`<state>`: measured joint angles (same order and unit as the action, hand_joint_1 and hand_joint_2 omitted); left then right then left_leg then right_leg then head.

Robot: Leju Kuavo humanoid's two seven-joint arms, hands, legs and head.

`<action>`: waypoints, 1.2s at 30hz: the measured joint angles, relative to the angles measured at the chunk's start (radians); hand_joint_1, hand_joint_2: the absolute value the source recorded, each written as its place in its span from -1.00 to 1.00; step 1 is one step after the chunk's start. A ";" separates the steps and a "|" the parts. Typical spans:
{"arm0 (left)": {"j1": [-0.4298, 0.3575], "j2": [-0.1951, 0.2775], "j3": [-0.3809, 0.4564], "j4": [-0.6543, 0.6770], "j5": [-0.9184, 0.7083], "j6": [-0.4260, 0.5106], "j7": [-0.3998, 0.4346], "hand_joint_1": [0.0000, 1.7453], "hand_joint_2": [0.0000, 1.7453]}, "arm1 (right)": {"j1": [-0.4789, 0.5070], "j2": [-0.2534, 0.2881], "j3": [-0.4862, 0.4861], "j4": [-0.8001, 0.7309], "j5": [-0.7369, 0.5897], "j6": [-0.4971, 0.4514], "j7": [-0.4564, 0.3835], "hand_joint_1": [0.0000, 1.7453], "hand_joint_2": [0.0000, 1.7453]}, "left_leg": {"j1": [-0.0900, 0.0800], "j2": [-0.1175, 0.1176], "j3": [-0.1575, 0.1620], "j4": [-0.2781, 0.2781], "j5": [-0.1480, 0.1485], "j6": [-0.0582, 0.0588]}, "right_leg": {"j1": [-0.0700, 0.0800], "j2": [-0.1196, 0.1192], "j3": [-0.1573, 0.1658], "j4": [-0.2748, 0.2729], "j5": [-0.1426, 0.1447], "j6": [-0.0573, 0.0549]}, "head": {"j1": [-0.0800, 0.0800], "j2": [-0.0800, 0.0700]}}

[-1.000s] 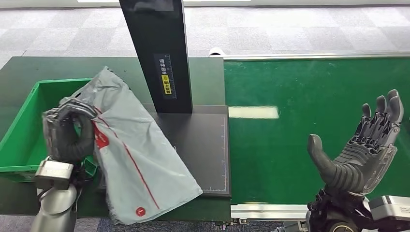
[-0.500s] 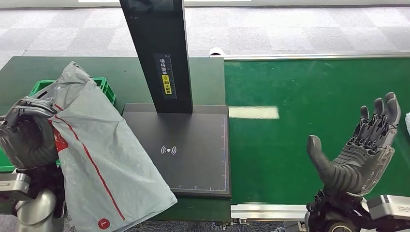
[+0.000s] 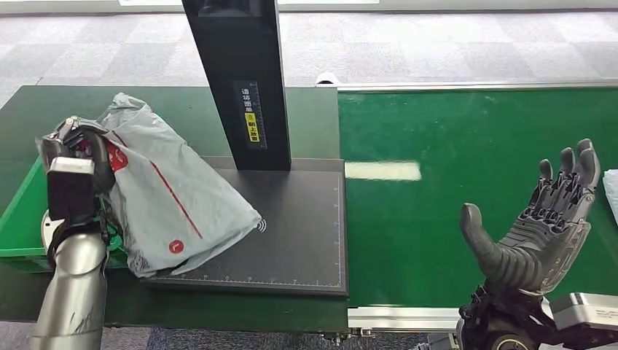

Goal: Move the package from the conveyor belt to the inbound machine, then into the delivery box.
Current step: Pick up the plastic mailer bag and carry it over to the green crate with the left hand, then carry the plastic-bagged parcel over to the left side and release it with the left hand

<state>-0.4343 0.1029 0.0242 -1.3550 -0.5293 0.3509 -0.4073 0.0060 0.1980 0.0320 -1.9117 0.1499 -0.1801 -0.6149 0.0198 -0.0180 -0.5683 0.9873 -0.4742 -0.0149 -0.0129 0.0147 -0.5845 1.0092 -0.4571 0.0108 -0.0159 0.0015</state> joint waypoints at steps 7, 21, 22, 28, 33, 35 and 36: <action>-0.336 0.086 0.011 0.603 -0.215 0.022 0.239 1.00 1.00 | -0.024 0.010 0.008 0.025 0.011 0.024 0.019 -1.00 1.00 | 0.000 0.005 -0.001 0.000 0.002 -0.001 | 0.000 0.005 -0.002 0.001 0.003 -0.001 | 0.000 0.000; -0.438 0.143 0.060 0.923 -0.194 0.027 0.296 1.00 1.00 | -0.055 0.011 0.021 0.057 0.017 0.033 0.025 -1.00 1.00 | 0.000 0.005 -0.005 0.000 0.001 -0.002 | 0.000 0.005 -0.007 0.001 0.002 -0.001 | 0.000 0.000; -0.439 0.145 0.070 0.933 -0.194 0.031 0.317 1.00 1.00 | -0.058 0.011 0.023 0.059 0.018 0.033 0.028 -1.00 1.00 | 0.000 0.005 -0.005 0.000 0.001 -0.002 | 0.000 0.005 -0.007 0.001 0.002 -0.001 | 0.000 0.000; -0.443 0.157 0.158 0.985 -0.180 0.111 0.389 1.00 1.00 | -0.072 0.011 0.032 0.067 0.026 0.025 0.044 -1.00 1.00 | 0.000 0.005 -0.005 0.000 0.001 -0.002 | 0.000 0.005 -0.007 0.001 0.002 -0.001 | 0.000 0.000; -0.445 0.166 0.215 0.992 -0.162 0.148 0.377 1.00 1.00 | -0.075 0.011 0.034 0.069 0.029 0.021 0.050 -1.00 1.00 | 0.000 0.005 -0.005 0.000 0.001 -0.002 | 0.000 0.005 -0.007 0.001 0.002 -0.001 | 0.000 0.000; -0.445 0.172 0.230 0.994 -0.163 0.157 0.387 1.00 1.00 | -0.076 0.011 0.035 0.070 0.030 0.021 0.050 -1.00 1.00 | 0.000 0.005 -0.005 0.000 0.001 -0.002 | 0.000 0.005 -0.007 0.001 0.002 -0.001 | 0.000 0.000; -0.445 0.176 0.237 0.995 -0.163 0.162 0.396 1.00 1.00 | -0.076 0.011 0.035 0.072 0.030 0.021 0.050 -1.00 1.00 | 0.000 0.005 -0.005 0.000 0.001 -0.002 | 0.000 0.006 -0.007 0.001 0.002 -0.001 | 0.000 0.000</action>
<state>-0.8793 0.2792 0.2609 -0.3595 -0.6928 0.5129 -0.0115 -0.0702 0.2092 0.0670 -1.8399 0.1795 -0.1595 -0.5647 0.0199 -0.0126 -0.5731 0.9873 -0.4728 -0.0165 -0.0128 0.0203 -0.5911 1.0103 -0.4548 0.0101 -0.0157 0.0015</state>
